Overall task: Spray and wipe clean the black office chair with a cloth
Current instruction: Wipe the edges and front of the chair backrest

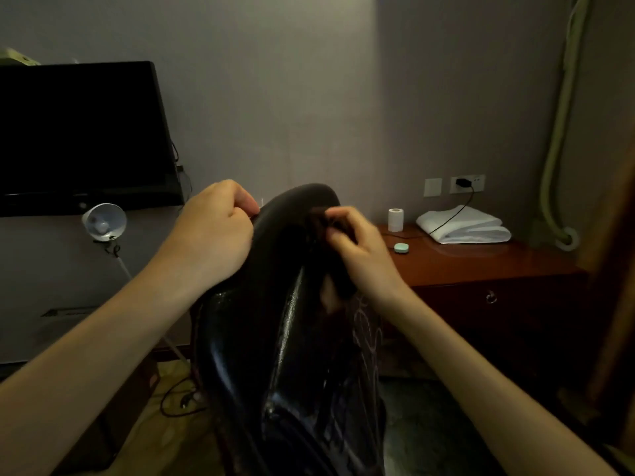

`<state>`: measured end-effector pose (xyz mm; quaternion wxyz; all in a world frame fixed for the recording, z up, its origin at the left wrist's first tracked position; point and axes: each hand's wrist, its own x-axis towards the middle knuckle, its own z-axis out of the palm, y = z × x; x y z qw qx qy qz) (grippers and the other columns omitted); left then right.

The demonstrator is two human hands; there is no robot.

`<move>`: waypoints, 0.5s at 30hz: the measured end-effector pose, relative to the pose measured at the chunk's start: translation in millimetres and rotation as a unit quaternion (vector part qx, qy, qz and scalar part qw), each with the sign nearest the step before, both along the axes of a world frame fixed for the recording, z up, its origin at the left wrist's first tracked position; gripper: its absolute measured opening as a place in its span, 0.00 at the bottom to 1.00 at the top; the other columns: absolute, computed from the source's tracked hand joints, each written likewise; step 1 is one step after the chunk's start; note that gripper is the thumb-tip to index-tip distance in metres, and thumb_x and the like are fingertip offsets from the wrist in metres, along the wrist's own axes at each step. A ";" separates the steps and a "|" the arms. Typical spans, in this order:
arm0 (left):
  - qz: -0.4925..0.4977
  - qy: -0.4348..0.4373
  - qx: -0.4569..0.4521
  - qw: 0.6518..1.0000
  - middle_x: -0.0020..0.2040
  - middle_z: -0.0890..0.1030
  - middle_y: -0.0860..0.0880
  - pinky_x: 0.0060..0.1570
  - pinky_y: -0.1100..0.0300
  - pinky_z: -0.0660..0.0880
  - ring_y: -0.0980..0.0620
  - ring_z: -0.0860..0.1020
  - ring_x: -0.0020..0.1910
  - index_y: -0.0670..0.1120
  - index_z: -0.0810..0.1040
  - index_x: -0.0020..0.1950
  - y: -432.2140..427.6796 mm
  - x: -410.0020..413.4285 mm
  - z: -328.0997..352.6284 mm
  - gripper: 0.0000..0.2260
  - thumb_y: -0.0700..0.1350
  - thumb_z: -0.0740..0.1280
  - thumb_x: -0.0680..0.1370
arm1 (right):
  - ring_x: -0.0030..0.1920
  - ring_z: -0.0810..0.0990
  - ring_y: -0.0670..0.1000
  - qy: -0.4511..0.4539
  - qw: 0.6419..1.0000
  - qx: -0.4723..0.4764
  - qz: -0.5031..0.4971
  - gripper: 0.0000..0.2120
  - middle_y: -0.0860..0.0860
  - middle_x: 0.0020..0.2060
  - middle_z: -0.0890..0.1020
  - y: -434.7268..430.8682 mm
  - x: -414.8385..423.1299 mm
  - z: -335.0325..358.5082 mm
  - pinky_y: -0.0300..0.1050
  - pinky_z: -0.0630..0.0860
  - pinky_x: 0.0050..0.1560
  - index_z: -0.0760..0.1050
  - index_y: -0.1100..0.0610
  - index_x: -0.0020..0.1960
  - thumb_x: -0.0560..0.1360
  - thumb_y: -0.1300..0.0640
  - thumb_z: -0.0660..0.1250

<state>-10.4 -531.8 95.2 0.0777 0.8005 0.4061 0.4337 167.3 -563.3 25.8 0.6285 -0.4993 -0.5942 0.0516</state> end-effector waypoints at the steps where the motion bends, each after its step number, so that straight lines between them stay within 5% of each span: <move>1: -0.001 0.003 0.004 1.000 0.48 0.75 0.47 0.38 0.63 0.62 0.51 0.71 0.48 0.44 0.76 0.51 0.2 -0.3 -0.5 0.14 0.34 0.53 0.76 | 0.55 0.76 0.48 0.019 0.999 0.013 -0.048 0.11 0.51 0.52 0.78 18.3 20.5 5.1 0.39 0.71 0.58 0.73 0.58 0.58 0.77 0.65 0.59; 5: -0.016 0.001 0.000 1.000 0.48 0.76 0.46 0.35 0.66 0.63 0.49 0.73 0.47 0.43 0.76 0.52 1.0 -0.7 -1.4 0.14 0.34 0.53 0.76 | 0.59 0.75 0.54 0.104 0.974 -0.001 -0.203 0.13 0.58 0.58 0.76 99.9 103.4 10.6 0.44 0.71 0.60 0.72 0.60 0.62 0.78 0.63 0.58; 9: -0.025 -0.012 -0.007 1.000 0.48 0.78 0.46 0.38 0.62 0.67 0.48 0.75 0.48 0.45 0.76 0.50 7.2 -0.5 -3.0 0.13 0.34 0.54 0.75 | 0.58 0.76 0.59 0.104 0.967 -0.154 -0.173 0.15 0.59 0.59 0.77 153.6 126.4 -11.9 0.51 0.74 0.58 0.73 0.60 0.62 0.78 0.62 0.56; 15: -0.027 -0.017 -0.025 0.999 0.46 0.79 0.46 0.37 0.60 0.69 0.48 0.76 0.46 0.47 0.77 0.47 17.7 0.5 -2.2 0.13 0.33 0.56 0.74 | 0.59 0.75 0.55 0.070 0.975 -0.124 -0.173 0.13 0.58 0.58 0.76 138.1 109.1 -32.1 0.44 0.71 0.57 0.73 0.60 0.60 0.78 0.62 0.57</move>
